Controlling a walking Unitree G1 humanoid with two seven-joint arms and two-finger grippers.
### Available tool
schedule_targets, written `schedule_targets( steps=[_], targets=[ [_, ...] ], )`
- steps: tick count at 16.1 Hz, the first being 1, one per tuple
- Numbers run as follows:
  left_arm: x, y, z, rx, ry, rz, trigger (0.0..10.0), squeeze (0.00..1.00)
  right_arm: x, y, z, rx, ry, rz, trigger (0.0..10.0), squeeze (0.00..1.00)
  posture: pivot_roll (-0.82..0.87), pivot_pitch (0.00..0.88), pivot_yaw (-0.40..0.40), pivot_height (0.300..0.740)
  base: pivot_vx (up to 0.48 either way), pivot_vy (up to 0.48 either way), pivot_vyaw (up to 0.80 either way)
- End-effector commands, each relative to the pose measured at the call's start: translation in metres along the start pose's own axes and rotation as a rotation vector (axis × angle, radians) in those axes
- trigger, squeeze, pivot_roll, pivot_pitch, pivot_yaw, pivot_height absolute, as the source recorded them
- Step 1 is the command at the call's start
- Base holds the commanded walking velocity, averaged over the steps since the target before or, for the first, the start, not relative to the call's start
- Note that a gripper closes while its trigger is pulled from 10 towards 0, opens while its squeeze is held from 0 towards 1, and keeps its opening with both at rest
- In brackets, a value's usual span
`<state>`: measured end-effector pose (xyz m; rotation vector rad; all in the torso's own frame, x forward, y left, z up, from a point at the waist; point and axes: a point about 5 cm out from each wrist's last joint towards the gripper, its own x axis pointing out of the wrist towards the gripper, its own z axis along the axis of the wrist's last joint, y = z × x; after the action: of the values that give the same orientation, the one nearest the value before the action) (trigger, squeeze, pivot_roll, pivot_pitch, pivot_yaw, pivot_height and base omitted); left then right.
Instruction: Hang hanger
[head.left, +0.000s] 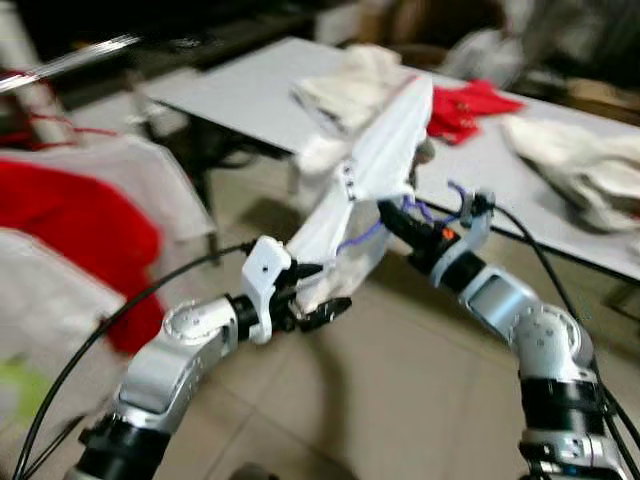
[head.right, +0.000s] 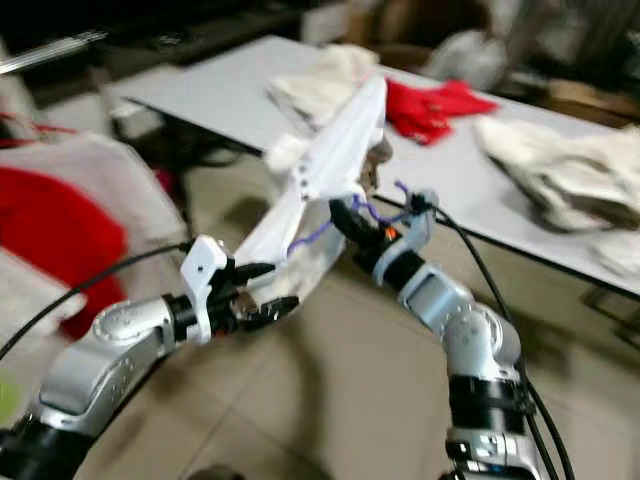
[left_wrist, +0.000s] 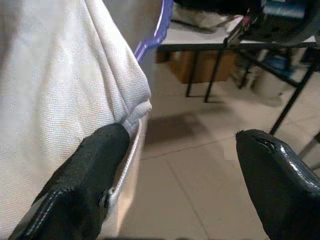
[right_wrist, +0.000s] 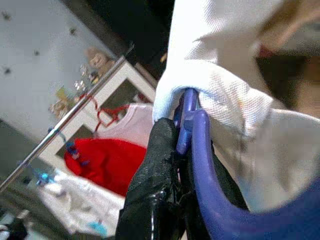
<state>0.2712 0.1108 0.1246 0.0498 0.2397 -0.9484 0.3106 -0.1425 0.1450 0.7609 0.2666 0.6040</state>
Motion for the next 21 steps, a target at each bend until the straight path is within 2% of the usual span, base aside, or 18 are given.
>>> schedule_targets(
  steps=[1, 4, 8, 21],
  targets=[
    [-0.013, 0.022, 0.011, 0.063, -0.016, 0.163, 10.0, 0.00, -0.011, -0.020, -0.022, -0.003, 0.139, -0.103, 10.0, 0.00, -0.13, 0.000, -0.057, 0.740, 0.000, 0.000, 0.79],
    [-0.010, 0.024, 0.006, 0.045, 0.005, 0.192, 10.0, 0.00, -0.012, -0.032, -0.034, -0.039, 0.196, -0.195, 10.0, 0.00, -0.13, 0.000, -0.063, 0.740, 0.000, 0.000, 0.79],
    [-0.008, 0.023, 0.006, 0.033, 0.005, 0.192, 10.0, 0.00, -0.008, -0.037, -0.026, -0.046, 0.124, -0.247, 10.0, 0.00, -0.13, 0.000, -0.066, 0.740, 0.000, 0.000, 0.79],
    [-0.002, 0.024, 0.009, 0.018, -0.019, 0.177, 10.0, 0.00, -0.002, -0.039, -0.018, -0.050, 0.087, -0.251, 10.0, 0.00, -0.13, 0.000, -0.064, 0.740, 0.000, 0.000, 0.79]
  ],
)
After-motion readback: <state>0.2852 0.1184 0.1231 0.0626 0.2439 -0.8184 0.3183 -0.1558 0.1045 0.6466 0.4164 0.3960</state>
